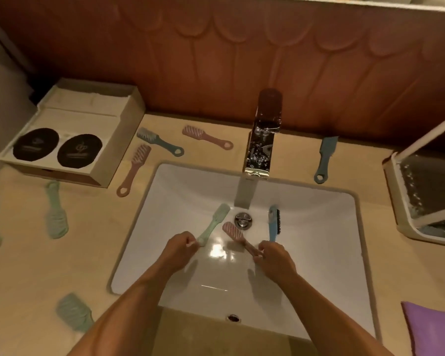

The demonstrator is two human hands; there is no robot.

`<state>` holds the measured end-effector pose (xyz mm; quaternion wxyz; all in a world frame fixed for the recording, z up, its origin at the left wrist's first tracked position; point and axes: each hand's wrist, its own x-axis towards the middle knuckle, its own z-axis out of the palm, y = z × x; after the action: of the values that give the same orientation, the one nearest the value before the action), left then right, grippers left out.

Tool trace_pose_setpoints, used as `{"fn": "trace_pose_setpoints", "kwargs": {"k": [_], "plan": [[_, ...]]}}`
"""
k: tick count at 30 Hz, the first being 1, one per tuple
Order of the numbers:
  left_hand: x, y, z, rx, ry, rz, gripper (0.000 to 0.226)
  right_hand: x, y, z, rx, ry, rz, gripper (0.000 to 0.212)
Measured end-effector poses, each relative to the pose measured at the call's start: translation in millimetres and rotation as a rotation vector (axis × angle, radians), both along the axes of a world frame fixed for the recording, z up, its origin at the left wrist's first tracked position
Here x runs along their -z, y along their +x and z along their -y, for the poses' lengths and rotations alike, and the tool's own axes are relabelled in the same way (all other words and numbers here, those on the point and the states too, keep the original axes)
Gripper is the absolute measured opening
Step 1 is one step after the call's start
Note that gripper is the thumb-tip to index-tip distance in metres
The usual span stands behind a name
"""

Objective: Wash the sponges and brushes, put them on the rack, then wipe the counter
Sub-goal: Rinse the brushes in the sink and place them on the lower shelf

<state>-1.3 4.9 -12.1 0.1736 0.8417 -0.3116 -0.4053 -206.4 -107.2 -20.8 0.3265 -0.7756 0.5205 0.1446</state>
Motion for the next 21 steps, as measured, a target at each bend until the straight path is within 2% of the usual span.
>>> {"fn": "trace_pose_setpoints", "kwargs": {"k": [6,9,13,15,17,21], "plan": [[26,16,13,0.252,0.108,0.074,0.056,20,51,14,-0.016,-0.001,0.019,0.045],[35,17,18,0.257,0.085,0.058,0.039,37,62,12,0.18,0.069,0.055,0.047],[50,19,23,0.269,0.045,0.052,0.033,54,74,7,0.466,0.178,0.059,0.06],[55,19,27,0.254,0.027,0.063,0.031,58,78,6,0.604,0.199,0.097,0.056],[59,20,34,0.242,-0.008,0.065,0.031,64,80,7,0.61,0.176,0.127,0.049],[61,19,50,0.144,-0.091,0.073,0.03,61,78,7,0.417,0.049,0.189,0.041]]}}
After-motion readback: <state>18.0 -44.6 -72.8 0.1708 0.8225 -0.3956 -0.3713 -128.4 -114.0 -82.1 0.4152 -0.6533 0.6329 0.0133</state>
